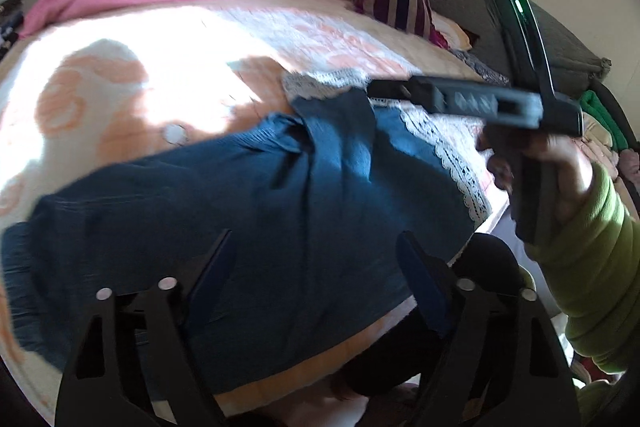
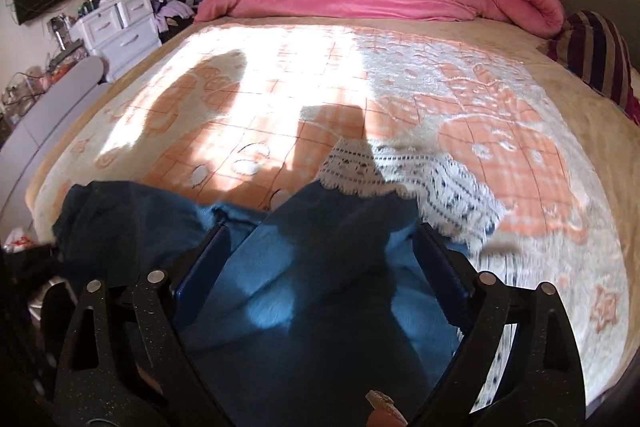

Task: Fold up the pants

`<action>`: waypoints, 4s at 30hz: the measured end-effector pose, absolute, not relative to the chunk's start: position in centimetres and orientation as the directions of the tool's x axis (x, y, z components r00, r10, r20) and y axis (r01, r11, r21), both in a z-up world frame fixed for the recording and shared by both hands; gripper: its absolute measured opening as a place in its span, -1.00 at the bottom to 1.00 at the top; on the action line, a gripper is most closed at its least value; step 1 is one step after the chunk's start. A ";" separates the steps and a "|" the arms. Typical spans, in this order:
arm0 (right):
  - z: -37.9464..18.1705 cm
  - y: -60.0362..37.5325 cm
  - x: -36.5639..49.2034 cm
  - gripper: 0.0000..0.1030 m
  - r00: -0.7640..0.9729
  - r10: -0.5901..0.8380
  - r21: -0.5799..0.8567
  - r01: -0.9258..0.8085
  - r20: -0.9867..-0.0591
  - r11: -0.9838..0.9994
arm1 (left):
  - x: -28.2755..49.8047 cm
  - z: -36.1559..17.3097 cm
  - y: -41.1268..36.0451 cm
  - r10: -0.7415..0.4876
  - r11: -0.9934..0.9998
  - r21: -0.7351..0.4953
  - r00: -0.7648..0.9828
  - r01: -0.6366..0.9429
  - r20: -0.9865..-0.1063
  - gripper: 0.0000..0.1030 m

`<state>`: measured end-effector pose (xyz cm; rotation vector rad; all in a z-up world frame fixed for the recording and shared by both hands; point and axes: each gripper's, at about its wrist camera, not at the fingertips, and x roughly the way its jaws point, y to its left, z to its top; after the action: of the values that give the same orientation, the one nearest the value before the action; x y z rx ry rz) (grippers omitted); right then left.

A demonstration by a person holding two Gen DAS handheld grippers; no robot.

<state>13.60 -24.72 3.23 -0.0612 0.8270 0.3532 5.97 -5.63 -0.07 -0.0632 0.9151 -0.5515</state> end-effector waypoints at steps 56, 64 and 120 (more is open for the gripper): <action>-1.8 -41.9 1.3 -0.88 0.607 0.349 0.500 0.092 -0.714 0.861 | 4.2 -2.3 -10.0 -0.537 0.757 -0.219 0.395 0.616 -0.745 -0.95; -4.8 -42.5 -0.1 -0.88 0.555 0.299 0.453 0.161 -0.776 0.877 | 2.7 -3.3 -10.4 -0.530 0.731 -0.197 0.362 0.653 -0.767 -0.95; -2.4 -38.1 3.0 -0.12 0.620 0.222 0.154 -0.162 -0.753 0.975 | 4.6 -0.1 9.6 -0.075 0.996 -0.090 0.641 0.009 -0.764 0.39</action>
<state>2.96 -38.09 -2.35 0.0736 0.8752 0.2210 4.64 9.61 -0.06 -0.0800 0.8740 -0.0477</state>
